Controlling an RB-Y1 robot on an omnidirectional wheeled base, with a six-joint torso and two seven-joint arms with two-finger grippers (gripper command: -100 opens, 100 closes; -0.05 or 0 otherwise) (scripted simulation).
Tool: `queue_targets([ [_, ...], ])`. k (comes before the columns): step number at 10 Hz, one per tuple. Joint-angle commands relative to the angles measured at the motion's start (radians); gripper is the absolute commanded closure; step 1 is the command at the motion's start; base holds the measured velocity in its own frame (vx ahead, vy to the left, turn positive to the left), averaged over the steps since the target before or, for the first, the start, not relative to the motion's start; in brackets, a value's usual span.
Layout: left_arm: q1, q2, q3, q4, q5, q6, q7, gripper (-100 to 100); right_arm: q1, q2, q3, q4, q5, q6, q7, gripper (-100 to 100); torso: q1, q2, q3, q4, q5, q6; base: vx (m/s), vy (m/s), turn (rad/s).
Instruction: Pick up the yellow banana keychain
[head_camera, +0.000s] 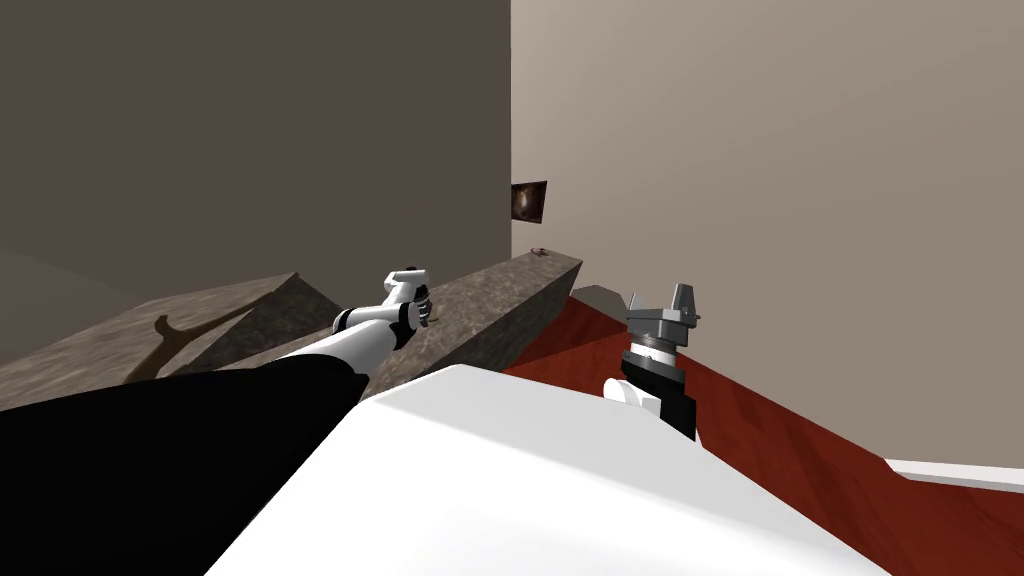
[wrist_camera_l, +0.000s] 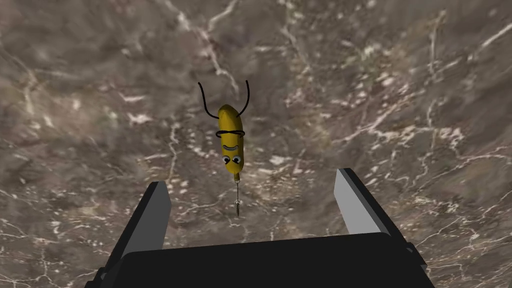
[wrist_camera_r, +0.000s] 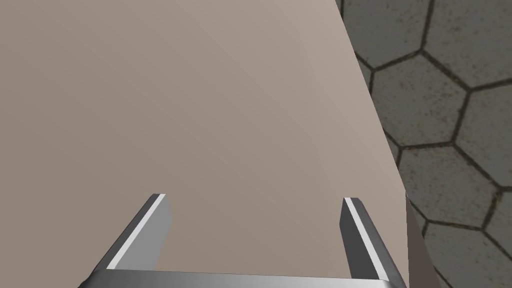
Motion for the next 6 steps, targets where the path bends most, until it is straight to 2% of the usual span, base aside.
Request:
queue_targets([
  [1, 0.0, 0.0, 0.0, 0.0, 0.0, 0.0, 0.0, -100, 0.0, 0.0, 0.0, 0.0, 0.0, 0.0, 0.0, 0, 0.0, 0.0, 0.0, 0.0, 0.0, 0.0, 0.033, 0.016, -0.021],
  [2, -0.001, 0.0, 0.0, 0.004, 0.0, 0.0, 0.0, 0, 0.0, 0.0, 0.0, 0.0, 0.0, 0.0, 0.0, 0, -0.001, 0.002, 0.001, 0.0, 0.0, 0.0, 0.0, 0.0, 0.0],
  [3, 0.049, 0.05, -0.05, -0.046, 0.05, -0.05, 0.036, -100, 0.0, 0.0, 0.0, 0.0, 0.0, 0.0, 0.0, 0, -0.002, 0.004, 0.002, 0.001, 0.0, 0.0, 0.007, -0.009, -0.27],
  [4, 0.088, 0.062, -0.076, -0.05, 0.076, -0.072, 0.036, -100, 0.0, 0.0, 0.0, 0.0, 0.0, 0.0, 0.0, 0, -0.003, 0.005, 0.003, 0.001, -0.001, 0.001, 0.012, -0.004, -0.173],
  [5, 0.088, 0.091, -0.107, -0.05, 0.107, -0.072, 0.036, -100, 0.0, 0.0, 0.0, 0.0, 0.0, 0.0, 0.0, 0, -0.003, 0.005, 0.003, 0.001, -0.001, -0.001, 0.007, -0.001, 0.02],
  [6, 0.088, 0.091, -0.124, -0.05, 0.137, -0.072, 0.036, -100, 0.0, 0.0, 0.0, 0.0, 0.0, 0.0, 0.0, 0, -0.002, 0.005, 0.003, 0.001, -0.001, -0.001, 0.001, -0.001, 0.04],
])
